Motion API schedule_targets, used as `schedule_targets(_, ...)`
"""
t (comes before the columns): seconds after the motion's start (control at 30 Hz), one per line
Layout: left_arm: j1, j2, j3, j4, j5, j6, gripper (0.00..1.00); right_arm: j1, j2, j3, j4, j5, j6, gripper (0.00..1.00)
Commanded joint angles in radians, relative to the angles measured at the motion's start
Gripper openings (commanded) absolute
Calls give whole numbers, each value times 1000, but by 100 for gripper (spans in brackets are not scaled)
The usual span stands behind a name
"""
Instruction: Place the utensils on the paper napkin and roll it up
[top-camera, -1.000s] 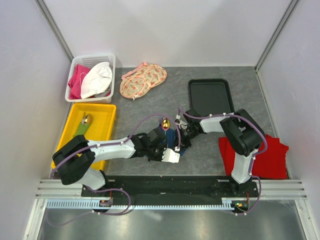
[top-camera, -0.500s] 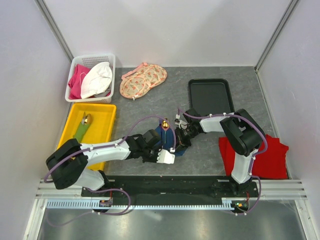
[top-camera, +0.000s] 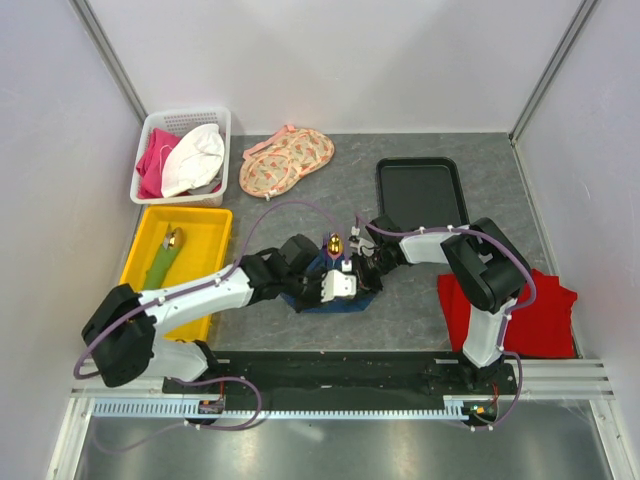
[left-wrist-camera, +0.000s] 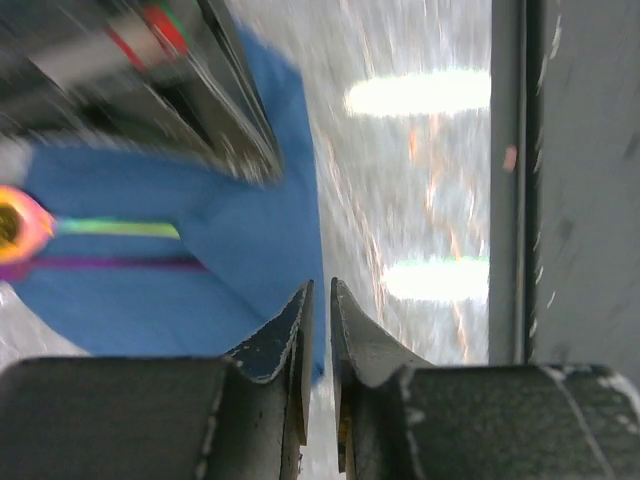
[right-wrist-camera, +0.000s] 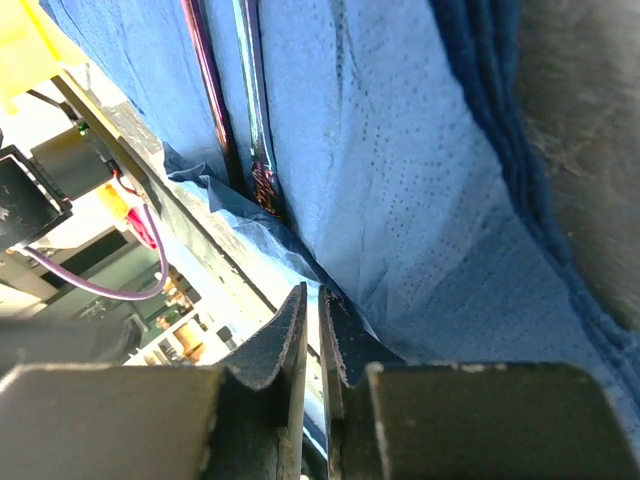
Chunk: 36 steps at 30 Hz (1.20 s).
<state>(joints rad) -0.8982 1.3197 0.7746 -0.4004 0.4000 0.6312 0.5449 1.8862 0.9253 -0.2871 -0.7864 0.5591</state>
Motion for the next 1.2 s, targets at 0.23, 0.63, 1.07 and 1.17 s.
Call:
schedule_targets(0.23, 84, 234, 163, 120, 102, -330, 15, -17, -26, 47, -3, 55, -34, 17)
schedule_targets(0.63, 277, 302, 158, 263, 411, -940, 18, -23, -13, 61, -3, 45, -39, 19)
schedule_targets(1.07, 303, 421, 144, 304, 379, -1107, 16, -31, -13, 55, -1, 52, -41, 20)
schedule_targets(1.17, 303, 440, 156, 278, 344, -1090, 15, -36, -15, 58, -3, 53, -41, 20)
